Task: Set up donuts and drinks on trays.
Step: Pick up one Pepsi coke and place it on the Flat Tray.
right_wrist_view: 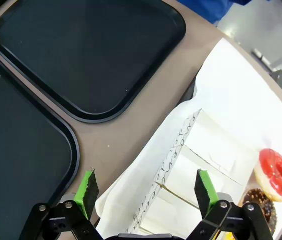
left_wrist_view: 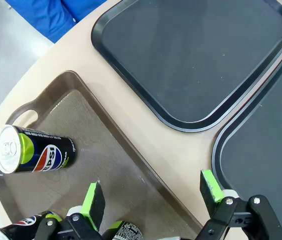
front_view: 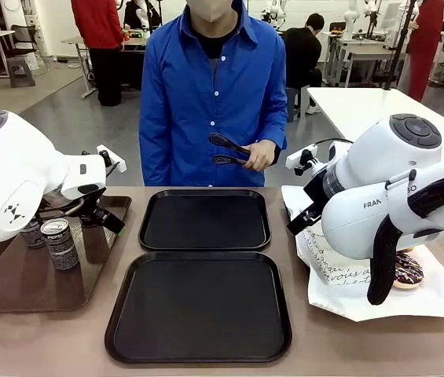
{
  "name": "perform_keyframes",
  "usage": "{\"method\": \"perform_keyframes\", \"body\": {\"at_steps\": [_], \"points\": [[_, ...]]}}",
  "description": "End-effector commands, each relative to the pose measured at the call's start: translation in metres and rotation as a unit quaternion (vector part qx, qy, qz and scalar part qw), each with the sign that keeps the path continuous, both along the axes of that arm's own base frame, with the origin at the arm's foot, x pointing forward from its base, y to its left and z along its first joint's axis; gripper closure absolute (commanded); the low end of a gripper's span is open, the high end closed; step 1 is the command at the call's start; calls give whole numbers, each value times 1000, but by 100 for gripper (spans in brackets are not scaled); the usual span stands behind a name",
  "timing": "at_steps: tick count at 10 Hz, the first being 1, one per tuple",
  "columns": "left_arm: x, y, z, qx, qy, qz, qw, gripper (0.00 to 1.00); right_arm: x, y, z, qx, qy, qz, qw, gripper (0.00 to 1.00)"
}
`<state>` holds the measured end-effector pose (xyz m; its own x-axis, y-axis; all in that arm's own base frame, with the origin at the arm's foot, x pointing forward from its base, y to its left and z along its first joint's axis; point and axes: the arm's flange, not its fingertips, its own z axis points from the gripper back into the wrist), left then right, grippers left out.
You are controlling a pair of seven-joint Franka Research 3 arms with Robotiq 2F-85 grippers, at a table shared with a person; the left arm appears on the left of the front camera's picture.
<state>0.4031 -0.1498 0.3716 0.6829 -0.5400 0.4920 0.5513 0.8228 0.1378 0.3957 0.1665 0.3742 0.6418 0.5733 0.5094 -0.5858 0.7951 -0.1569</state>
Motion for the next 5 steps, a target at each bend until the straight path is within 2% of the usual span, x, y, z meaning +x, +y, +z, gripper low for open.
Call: {"method": "perform_keyframes", "body": {"at_steps": [1, 5], "points": [[0, 0, 0, 0, 0, 0, 1000, 0, 0, 0, 0, 0, 0, 0, 1000, 0], [0, 0, 0, 0, 0, 0, 1000, 0, 0, 0, 0, 0, 0, 0, 1000, 0]]}}
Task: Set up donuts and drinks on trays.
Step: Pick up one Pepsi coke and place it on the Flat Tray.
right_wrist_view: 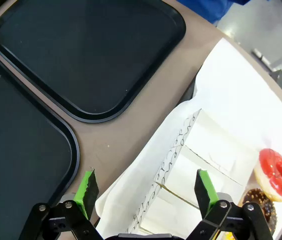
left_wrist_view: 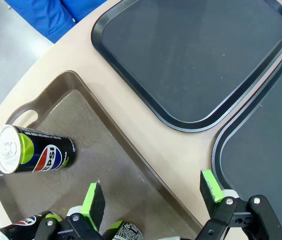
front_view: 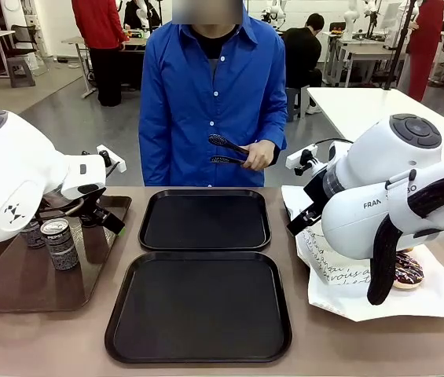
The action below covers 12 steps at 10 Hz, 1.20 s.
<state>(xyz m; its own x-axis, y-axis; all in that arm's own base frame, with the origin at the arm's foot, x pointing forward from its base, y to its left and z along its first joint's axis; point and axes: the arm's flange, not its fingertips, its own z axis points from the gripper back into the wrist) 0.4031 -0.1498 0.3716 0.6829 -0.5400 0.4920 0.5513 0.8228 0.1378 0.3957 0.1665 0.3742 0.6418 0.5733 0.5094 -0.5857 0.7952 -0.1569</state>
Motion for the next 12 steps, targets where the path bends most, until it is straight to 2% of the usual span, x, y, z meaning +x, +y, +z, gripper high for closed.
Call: {"method": "perform_keyframes", "body": {"at_steps": [1, 6, 7, 8, 9, 10, 12], "points": [[0, 0, 0, 0, 0, 0, 1000, 0, 0, 0, 0, 0, 0, 0, 1000, 0], [0, 0, 0, 0, 0, 0, 1000, 0, 0, 0, 0, 0, 0, 0, 1000, 0], [0, 0, 0, 0, 0, 0, 1000, 0, -17, 1, 7, -33, 14, 5, 999, 0], [-26, 16, 15, -1, -2, -9, 1000, 0, -40, -2, 14, -67, 23, 15, 997, 0], [-54, 37, 29, -6, 7, -21, 1000, 0, -64, -12, 25, -88, 17, 14, 996, 0], [-76, 60, 40, -12, 19, -17, 1000, 0, -87, -25, 35, -107, 17, -1, 994, 0], [-123, 92, 54, -15, 69, -35, 997, 0, -146, -47, 53, -134, 49, -12, 990, 0]]}}
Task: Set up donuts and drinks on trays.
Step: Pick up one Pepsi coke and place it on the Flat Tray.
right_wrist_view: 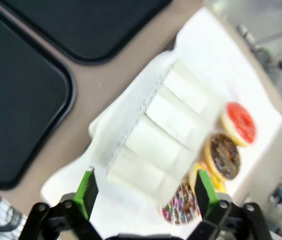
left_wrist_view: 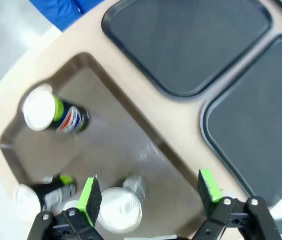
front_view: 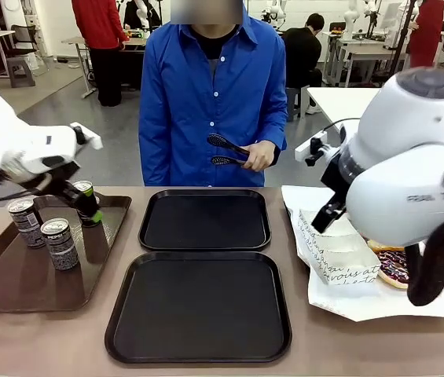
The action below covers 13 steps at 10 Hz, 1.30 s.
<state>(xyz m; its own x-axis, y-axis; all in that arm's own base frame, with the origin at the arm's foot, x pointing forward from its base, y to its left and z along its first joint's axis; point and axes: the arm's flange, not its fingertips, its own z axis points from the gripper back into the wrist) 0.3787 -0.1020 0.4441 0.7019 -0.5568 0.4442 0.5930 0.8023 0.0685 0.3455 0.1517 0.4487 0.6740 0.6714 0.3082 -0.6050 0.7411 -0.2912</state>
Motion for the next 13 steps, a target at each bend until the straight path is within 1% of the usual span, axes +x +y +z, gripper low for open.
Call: {"method": "perform_keyframes", "body": {"at_steps": [1, 2, 3, 4, 5, 6, 8, 9, 10, 11, 12, 13], "points": [[-124, 48, -12, 3, 37, -30, 999, 0, -124, -41, -12, -25, 24, -5, 999, 0], [-149, 51, -5, 6, 30, -35, 999, 0, -150, -47, -6, -38, 21, 1, 999, 0], [-169, 52, -1, 4, 24, -42, 999, 0, -169, -53, -2, -45, 15, 5, 999, 0], [-183, 51, -3, 23, 25, -49, 998, 0, -175, -59, -1, -42, 7, 3, 999, 0], [-171, 47, -14, 83, -8, -31, 996, 0, -154, -61, -9, -62, -28, -19, 997, 0], [-84, 36, 81, 5, 43, -40, 998, 0, -105, -15, 80, -46, 21, -5, 999, 0], [-84, 36, 81, 5, 43, -40, 998, 0, -105, -15, 80, -46, 21, -5, 999, 0], [-97, 39, 91, 29, 34, -40, 998, 0, -117, -20, 90, -50, 9, -7, 999, 0], [-80, 66, 93, -155, 88, -35, 983, 0, -107, -66, 78, 87, 55, -71, 992, 0], [-67, 96, 92, -304, 114, 2, 946, 0, -103, -112, 64, 196, 102, -116, 968, 0], [-59, 124, 84, -403, 137, 36, 904, 0, -100, -155, 45, 262, 130, -153, 944, 0], [-56, 143, 74, -453, 153, 53, 877, 0, -97, -181, 29, 317, 154, -172, 920, 0]]}}
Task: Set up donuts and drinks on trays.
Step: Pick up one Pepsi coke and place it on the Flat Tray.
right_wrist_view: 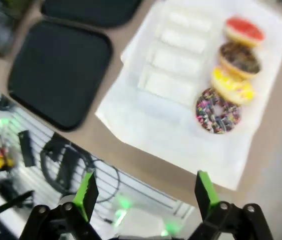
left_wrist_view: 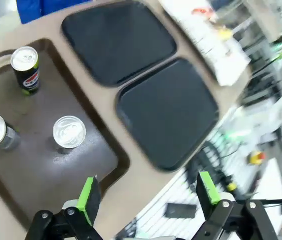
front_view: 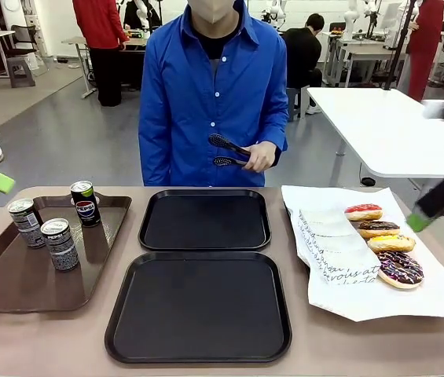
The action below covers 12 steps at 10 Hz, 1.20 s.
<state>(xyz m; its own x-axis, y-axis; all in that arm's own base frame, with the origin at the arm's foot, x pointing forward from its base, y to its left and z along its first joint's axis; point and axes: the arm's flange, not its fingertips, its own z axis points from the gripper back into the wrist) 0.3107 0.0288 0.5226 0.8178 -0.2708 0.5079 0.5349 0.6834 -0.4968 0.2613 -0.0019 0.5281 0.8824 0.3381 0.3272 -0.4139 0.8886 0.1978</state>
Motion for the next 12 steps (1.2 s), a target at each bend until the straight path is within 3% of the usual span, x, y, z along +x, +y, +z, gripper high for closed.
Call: {"method": "perform_keyframes", "body": {"at_steps": [1, 3, 5, 8, 10, 12], "points": [[17, 27, -17, -210, 88, 72, 971, 0, -11, -50, -61, 173, 33, -96, 980, 0], [28, 59, -42, -248, 131, 112, 953, 0, -21, -88, -73, 281, 6, -118, 953, 0], [31, 97, -64, -295, 149, 150, 932, 0, -42, -128, -77, 341, -22, -151, 928, 0], [12, 146, -75, -321, 150, 189, 916, 0, -64, -177, -72, 352, -37, -225, 908, 0], [5, 168, -77, -332, 149, 202, 909, 0, -69, -188, -73, 364, -24, -221, 905, 0], [0, 181, -81, -331, 152, 211, 907, 0, -74, -197, -69, 383, -34, -227, 895, 0]]}}
